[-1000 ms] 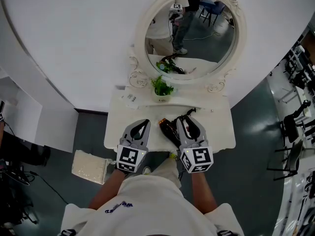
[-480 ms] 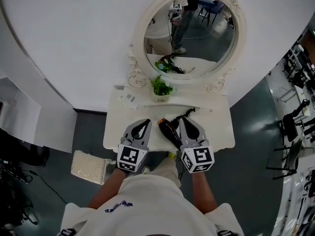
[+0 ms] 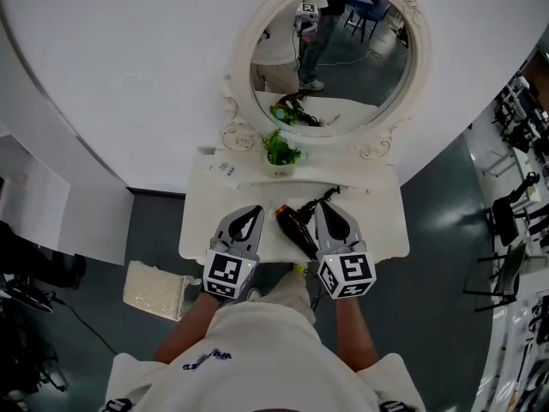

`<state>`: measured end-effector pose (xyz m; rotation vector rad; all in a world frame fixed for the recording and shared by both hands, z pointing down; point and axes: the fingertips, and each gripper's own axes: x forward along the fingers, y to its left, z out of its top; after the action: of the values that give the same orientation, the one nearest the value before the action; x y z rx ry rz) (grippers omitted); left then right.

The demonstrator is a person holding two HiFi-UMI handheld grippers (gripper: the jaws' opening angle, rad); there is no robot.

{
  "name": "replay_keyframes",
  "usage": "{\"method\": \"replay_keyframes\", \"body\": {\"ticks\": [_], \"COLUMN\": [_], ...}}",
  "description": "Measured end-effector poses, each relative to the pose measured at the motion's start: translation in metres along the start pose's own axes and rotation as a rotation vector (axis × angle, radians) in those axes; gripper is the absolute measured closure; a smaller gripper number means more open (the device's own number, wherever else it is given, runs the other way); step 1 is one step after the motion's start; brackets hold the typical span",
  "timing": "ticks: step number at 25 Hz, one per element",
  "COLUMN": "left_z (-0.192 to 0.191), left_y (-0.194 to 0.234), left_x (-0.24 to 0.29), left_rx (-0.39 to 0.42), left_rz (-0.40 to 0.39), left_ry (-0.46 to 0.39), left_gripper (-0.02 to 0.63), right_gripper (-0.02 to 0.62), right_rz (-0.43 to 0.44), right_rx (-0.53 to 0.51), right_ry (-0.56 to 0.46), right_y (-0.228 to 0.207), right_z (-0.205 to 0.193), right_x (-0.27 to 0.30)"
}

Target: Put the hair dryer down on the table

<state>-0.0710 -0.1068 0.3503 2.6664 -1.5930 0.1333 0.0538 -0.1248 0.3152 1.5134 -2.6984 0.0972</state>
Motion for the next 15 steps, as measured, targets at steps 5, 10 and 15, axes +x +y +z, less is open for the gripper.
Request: {"method": "replay_keyframes", "body": {"ticks": [5,10,15], "left_z": [-0.003,-0.006,-0.006], "left_y": [0.001,-0.002,-0.003], "left_x": [0.0,0.004,0.006], "left_rx": [-0.005,-0.002,0.0], "left_rz": [0.001,-0.005,-0.009], "left_ry": [0.006,0.016,0.019], "left_gripper": [0.598,0.598,0.598], "right_gripper": [0.584,0.584,0.584], "right_rz": [-0.036,-0.032,-0.025], "right_rx": [-0.001,0.0,-0.003], "right_ry": [0.005,0.014,0.022], "right_y": [-0.015,-0.017,-0.016], "right_z": [0.001,-0.002,-0.006], "right_x": [-0.003,-0.002,0.0]}}
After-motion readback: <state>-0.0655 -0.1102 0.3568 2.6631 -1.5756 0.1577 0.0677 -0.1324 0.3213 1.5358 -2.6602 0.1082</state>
